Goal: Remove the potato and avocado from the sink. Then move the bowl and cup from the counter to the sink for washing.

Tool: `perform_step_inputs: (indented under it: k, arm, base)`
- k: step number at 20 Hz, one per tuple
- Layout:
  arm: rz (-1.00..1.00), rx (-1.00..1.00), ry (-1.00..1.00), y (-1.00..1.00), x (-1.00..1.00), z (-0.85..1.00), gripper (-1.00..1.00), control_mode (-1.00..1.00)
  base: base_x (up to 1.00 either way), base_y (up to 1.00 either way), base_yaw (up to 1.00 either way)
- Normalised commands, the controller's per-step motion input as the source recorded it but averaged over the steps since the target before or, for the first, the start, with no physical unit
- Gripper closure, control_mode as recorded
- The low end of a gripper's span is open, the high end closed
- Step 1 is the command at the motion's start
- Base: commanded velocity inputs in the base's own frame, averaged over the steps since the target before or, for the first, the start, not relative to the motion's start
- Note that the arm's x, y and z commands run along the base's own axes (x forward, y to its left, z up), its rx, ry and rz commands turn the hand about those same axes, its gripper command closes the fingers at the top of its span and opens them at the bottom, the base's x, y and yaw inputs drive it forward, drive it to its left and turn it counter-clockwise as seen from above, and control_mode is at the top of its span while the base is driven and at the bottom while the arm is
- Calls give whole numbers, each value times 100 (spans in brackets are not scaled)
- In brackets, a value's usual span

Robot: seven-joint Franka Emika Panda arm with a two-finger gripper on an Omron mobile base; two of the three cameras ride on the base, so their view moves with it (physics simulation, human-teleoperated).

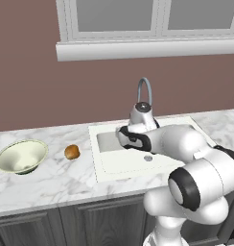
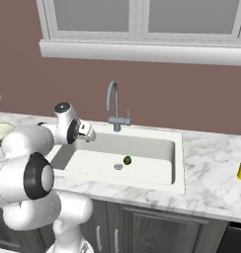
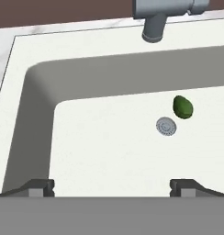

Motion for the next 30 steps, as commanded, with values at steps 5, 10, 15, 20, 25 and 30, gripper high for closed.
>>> perform_step_inputs:
  k: [5, 10, 15, 20, 25, 30]
  arm:
    - [3, -5, 0, -26, 0, -2, -100, -100]
    - [5, -4, 0, -24, 0, -5, -100, -100]
    - [6, -1, -1, -21, -2, -9, -100, -100]
    - [3, 0, -1, -18, -1, -10, -100, -100]
    - [1, 0, 0, -21, 1, -8, -100, -100]
    - [0, 0, 0, -26, 5, -1, -100, -100]
  base:
    - [0, 0, 0]
    - [0, 0, 0]
    - [0, 0, 0]
    - [0, 0, 0]
    - [0, 0, 0]
    - [0, 0, 0]
